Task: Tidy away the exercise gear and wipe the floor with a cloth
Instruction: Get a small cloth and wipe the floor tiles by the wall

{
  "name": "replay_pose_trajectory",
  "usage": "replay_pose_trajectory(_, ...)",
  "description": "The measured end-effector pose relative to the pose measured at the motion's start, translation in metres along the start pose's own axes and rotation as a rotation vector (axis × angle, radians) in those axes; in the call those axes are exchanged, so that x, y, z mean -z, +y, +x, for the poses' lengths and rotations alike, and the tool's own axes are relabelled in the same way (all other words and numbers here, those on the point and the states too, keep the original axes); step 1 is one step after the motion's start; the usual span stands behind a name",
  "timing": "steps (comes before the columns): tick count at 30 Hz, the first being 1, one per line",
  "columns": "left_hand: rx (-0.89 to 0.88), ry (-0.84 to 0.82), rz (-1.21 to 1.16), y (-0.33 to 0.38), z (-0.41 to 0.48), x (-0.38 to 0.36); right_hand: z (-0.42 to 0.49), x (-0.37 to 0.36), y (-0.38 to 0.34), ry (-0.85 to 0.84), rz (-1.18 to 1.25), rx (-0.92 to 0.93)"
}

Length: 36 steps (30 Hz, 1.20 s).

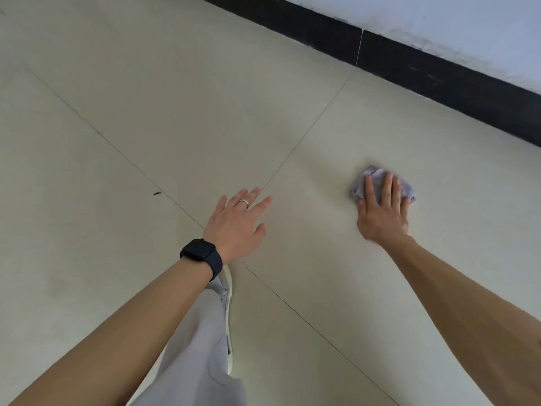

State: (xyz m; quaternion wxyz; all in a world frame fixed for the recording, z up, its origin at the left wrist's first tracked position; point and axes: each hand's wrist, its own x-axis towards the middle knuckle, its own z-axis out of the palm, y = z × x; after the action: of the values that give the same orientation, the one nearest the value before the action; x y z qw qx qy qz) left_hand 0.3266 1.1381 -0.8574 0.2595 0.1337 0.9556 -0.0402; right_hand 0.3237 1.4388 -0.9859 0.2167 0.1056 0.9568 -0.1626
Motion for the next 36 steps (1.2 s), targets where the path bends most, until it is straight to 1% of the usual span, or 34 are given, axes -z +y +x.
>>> replay_pose_trajectory(4, -0.024, -0.075, 0.025, -0.029, 0.046, -0.032, 0.047, 0.013, -0.004, 0.078, 0.034, -0.091)
replay_pose_trajectory(6, -0.032, -0.097, 0.033, -0.043, 0.061, -0.040, 0.040, -0.001, -0.023, 0.128, 0.043, -0.113)
replay_pose_trajectory(7, -0.039, -0.094, 0.034, -0.050, 0.067, -0.043, 0.025, -0.015, -0.035, 0.157, 0.029, -0.092)
replay_pose_trajectory(8, -0.046, -0.089, 0.038, -0.057, 0.073, -0.046, 0.004, -0.032, -0.050, 0.179, 0.001, -0.030)
replay_pose_trajectory(9, -0.052, -0.089, 0.040, -0.064, 0.078, -0.046, -0.022, -0.052, -0.066, 0.175, -0.027, 0.069)
replay_pose_trajectory(12, -0.078, -0.108, 0.043, -0.078, 0.088, -0.053, -0.099, -0.101, -0.097, 0.106, -0.122, 0.473)
replay_pose_trajectory(14, -0.097, -0.107, 0.044, -0.082, 0.092, -0.063, -0.095, -0.101, -0.087, 0.058, -0.176, 0.659)
replay_pose_trajectory(15, -0.103, -0.097, 0.039, -0.083, 0.092, -0.069, -0.076, -0.094, -0.081, 0.080, -0.209, 0.681)
replay_pose_trajectory(16, -0.106, -0.084, 0.036, -0.083, 0.092, -0.075, -0.054, -0.084, -0.077, 0.122, -0.224, 0.632)
replay_pose_trajectory(17, -0.107, -0.073, 0.031, -0.083, 0.091, -0.080, -0.029, -0.071, -0.076, 0.159, -0.203, 0.503)
replay_pose_trajectory(19, -0.098, -0.071, 0.007, -0.081, 0.090, -0.087, 0.012, -0.049, -0.080, 0.219, -0.080, 0.126)
replay_pose_trajectory(20, -0.090, -0.081, -0.005, -0.080, 0.091, -0.088, 0.020, -0.046, -0.089, 0.230, -0.003, -0.029)
replay_pose_trajectory(21, -0.086, -0.096, -0.015, -0.079, 0.093, -0.087, 0.017, -0.048, -0.104, 0.230, 0.049, -0.112)
replay_pose_trajectory(22, -0.084, -0.115, -0.023, -0.078, 0.093, -0.085, 0.003, -0.058, -0.120, 0.233, 0.046, -0.124)
replay_pose_trajectory(23, -0.082, -0.130, -0.030, -0.078, 0.093, -0.083, -0.021, -0.071, -0.136, 0.220, 0.018, -0.061)
replay_pose_trajectory(25, -0.080, -0.137, -0.046, -0.078, 0.093, -0.081, -0.083, -0.105, -0.162, 0.163, -0.036, 0.191)
replay_pose_trajectory(27, -0.091, -0.137, -0.056, -0.078, 0.094, -0.082, -0.121, -0.124, -0.166, 0.105, -0.096, 0.437)
replay_pose_trajectory(29, -0.102, -0.134, -0.051, -0.081, 0.095, -0.086, -0.103, -0.117, -0.148, 0.054, -0.148, 0.584)
replay_pose_trajectory(30, -0.107, -0.128, -0.048, -0.082, 0.096, -0.089, -0.083, -0.106, -0.138, 0.070, -0.191, 0.598)
replay_pose_trajectory(31, -0.109, -0.124, -0.051, -0.082, 0.096, -0.090, -0.062, -0.094, -0.127, 0.119, -0.209, 0.547)
replay_pose_trajectory(32, -0.108, -0.124, -0.055, -0.081, 0.097, -0.091, -0.040, -0.079, -0.117, 0.155, -0.189, 0.422)
replay_pose_trajectory(33, -0.110, -0.132, -0.056, -0.081, 0.097, -0.091, -0.020, -0.064, -0.108, 0.186, -0.145, 0.250)
replay_pose_trajectory(34, -0.116, -0.142, -0.054, -0.081, 0.098, -0.090, -0.005, -0.053, -0.102, 0.194, -0.074, 0.065)
replay_pose_trajectory(35, -0.125, -0.142, -0.045, -0.082, 0.098, -0.089, 0.000, -0.049, -0.102, 0.192, -0.018, -0.070)
replay_pose_trajectory(36, -0.137, -0.119, -0.034, -0.083, 0.098, -0.088, -0.005, -0.052, -0.109, 0.199, 0.004, -0.129)
